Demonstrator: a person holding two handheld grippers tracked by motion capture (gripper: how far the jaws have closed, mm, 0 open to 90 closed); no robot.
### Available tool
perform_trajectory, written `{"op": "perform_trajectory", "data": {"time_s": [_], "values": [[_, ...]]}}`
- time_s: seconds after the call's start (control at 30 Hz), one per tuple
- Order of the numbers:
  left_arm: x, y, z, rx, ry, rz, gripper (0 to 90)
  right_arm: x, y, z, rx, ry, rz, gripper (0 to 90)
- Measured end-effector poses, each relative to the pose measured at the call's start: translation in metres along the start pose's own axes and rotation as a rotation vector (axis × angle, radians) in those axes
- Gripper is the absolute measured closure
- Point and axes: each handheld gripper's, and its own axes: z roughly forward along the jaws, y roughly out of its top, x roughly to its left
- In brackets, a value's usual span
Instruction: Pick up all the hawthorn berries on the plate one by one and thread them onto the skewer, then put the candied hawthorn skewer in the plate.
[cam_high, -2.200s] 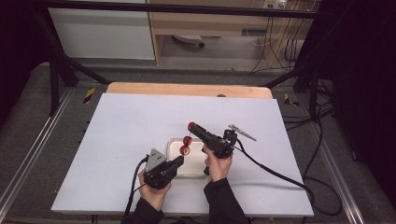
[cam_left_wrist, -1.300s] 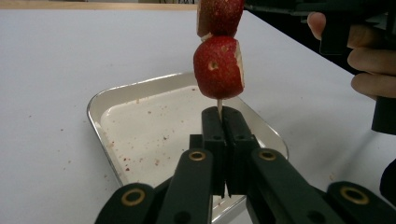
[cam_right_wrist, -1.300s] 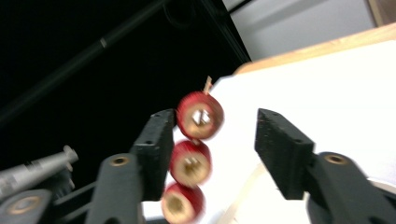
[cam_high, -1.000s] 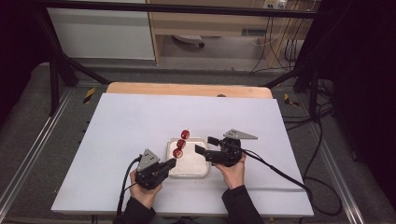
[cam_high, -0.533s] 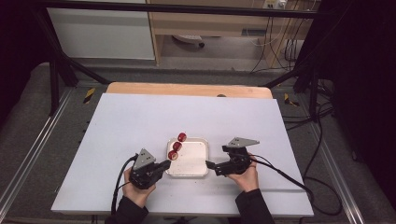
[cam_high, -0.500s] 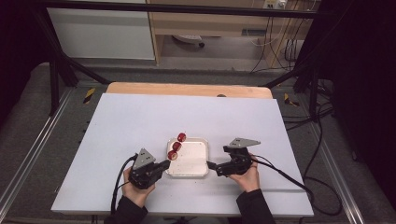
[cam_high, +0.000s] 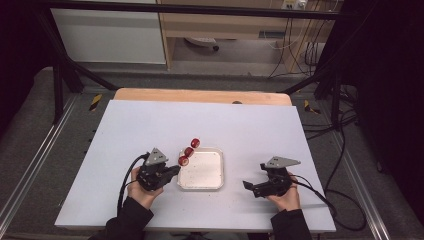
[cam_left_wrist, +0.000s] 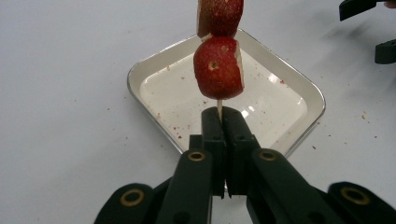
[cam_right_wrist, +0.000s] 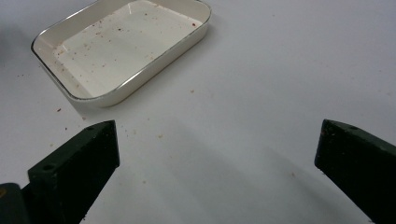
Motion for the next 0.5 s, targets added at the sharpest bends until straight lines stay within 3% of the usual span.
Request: {"op": "perform_trajectory", "data": {"time_s": [0.5], "values": [[-0.001,0.022,0.029,0.102,0.0,0.002,88.7,-0.007,-0.019,-0.016,0.021,-0.017,-0.004,0.5]]}}
